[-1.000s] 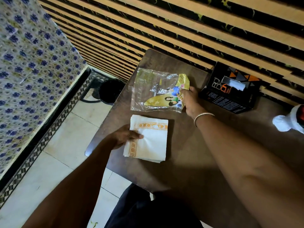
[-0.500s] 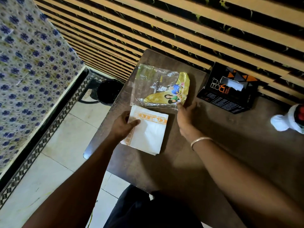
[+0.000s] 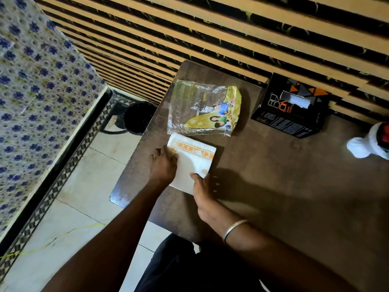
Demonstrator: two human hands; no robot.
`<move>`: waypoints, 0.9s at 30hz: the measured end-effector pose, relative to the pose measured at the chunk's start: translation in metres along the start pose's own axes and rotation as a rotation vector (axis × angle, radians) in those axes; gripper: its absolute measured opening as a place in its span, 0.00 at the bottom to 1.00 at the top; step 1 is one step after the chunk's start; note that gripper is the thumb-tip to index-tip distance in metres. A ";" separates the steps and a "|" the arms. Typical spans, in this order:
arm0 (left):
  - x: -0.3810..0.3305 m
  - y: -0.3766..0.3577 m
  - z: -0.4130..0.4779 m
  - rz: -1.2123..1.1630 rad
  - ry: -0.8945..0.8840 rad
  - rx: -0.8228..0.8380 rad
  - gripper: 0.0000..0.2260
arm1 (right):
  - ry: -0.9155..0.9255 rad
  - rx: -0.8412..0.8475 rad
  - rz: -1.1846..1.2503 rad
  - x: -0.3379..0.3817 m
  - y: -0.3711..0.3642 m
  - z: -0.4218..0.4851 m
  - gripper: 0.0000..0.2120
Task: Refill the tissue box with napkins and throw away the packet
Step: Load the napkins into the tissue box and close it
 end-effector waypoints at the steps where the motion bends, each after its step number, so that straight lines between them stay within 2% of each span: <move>1: -0.001 0.000 0.001 0.006 -0.011 0.005 0.23 | 0.004 0.004 0.021 0.006 0.001 -0.008 0.50; 4: 0.000 0.003 0.002 -0.032 -0.014 -0.005 0.24 | 0.006 -0.004 0.033 0.013 0.006 -0.019 0.44; 7: -0.003 0.005 -0.002 -0.070 -0.018 -0.015 0.23 | 0.023 -0.037 0.022 0.022 0.014 -0.019 0.45; 10: -0.007 0.007 -0.005 -0.051 -0.031 -0.010 0.21 | 0.020 -0.034 0.062 0.031 0.016 -0.016 0.39; 20: 0.005 0.007 0.007 -0.047 -0.041 0.016 0.18 | 0.029 0.003 0.049 0.035 0.018 -0.017 0.34; 24: 0.007 0.008 0.007 -0.092 -0.023 0.020 0.20 | 0.028 -0.014 0.034 0.027 0.018 -0.005 0.36; 27: -0.008 0.024 -0.006 -0.244 -0.021 -0.107 0.21 | 0.035 -0.070 0.022 0.031 0.026 -0.006 0.43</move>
Point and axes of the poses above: each hand's wrist, its own z-axis towards the middle knuckle, its own y-axis out of the back of the hand, x = y × z, the point moved 6 cm from there along z, towards the middle knuckle, and after that the axes turned 8 degrees about x, right-handed, at the moved point
